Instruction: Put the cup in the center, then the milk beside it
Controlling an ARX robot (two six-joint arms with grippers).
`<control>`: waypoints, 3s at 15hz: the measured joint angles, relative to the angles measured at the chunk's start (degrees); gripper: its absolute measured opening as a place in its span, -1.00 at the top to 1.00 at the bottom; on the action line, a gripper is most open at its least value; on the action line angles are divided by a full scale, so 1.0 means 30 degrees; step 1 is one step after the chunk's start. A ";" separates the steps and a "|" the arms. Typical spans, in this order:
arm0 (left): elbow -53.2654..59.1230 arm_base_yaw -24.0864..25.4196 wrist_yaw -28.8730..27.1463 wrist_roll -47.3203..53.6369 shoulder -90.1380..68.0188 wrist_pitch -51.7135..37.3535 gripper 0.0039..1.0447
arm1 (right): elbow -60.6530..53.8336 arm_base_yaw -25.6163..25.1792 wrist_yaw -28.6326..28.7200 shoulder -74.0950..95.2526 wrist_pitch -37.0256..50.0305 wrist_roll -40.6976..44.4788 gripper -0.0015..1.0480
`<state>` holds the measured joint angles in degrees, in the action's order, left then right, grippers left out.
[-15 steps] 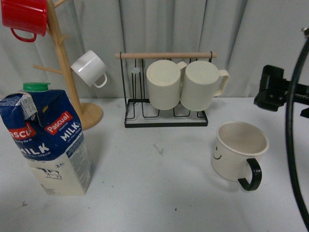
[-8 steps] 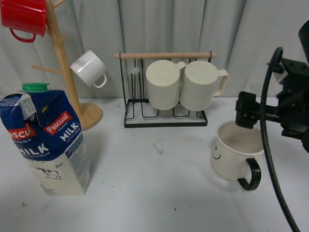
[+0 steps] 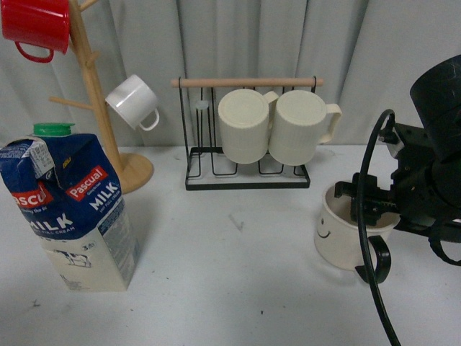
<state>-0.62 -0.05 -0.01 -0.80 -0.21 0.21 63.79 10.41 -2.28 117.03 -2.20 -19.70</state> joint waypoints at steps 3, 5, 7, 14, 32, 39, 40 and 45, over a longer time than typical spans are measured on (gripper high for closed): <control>0.0000 0.0000 0.0000 0.0000 0.0000 0.0000 -0.88 | 0.0022 -0.0117 0.0117 0.0000 0.0022 -0.0015 0.48; 0.0000 0.0000 0.0000 0.0000 0.0000 -0.0007 -0.88 | 0.0015 -0.0138 0.0444 -0.0087 0.0051 -0.0255 0.90; 0.0000 0.0000 0.0000 0.0000 0.0000 0.0000 -0.88 | -0.0022 -0.0015 0.0874 -0.0729 -0.0138 -0.0474 0.94; 0.0000 0.0000 0.0007 0.0000 0.0000 -0.0007 -0.88 | 0.2718 0.2470 0.0903 -0.0058 -0.2339 -0.1457 0.94; 0.0000 0.0000 0.0007 0.0000 0.0000 0.0000 -0.88 | 0.6892 0.3898 0.0430 0.3082 -0.5144 -0.1559 -0.19; 0.0000 0.0000 0.0007 0.0000 0.0000 0.0000 -0.88 | 0.5530 0.3009 0.2222 0.0138 -0.2135 -0.1647 -0.87; 0.0000 0.0000 0.0007 0.0000 0.0000 0.0000 -0.88 | 0.4670 0.2849 0.2390 -0.1231 -0.0925 -0.1719 -0.87; 0.0000 0.0000 0.0000 0.0000 0.0000 0.0000 -0.88 | -0.7716 0.1639 -0.4313 -1.0440 1.5475 0.5282 0.01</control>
<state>-0.62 -0.05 -0.01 -0.80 -0.21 0.21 40.64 15.33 -15.22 85.71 44.23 -3.86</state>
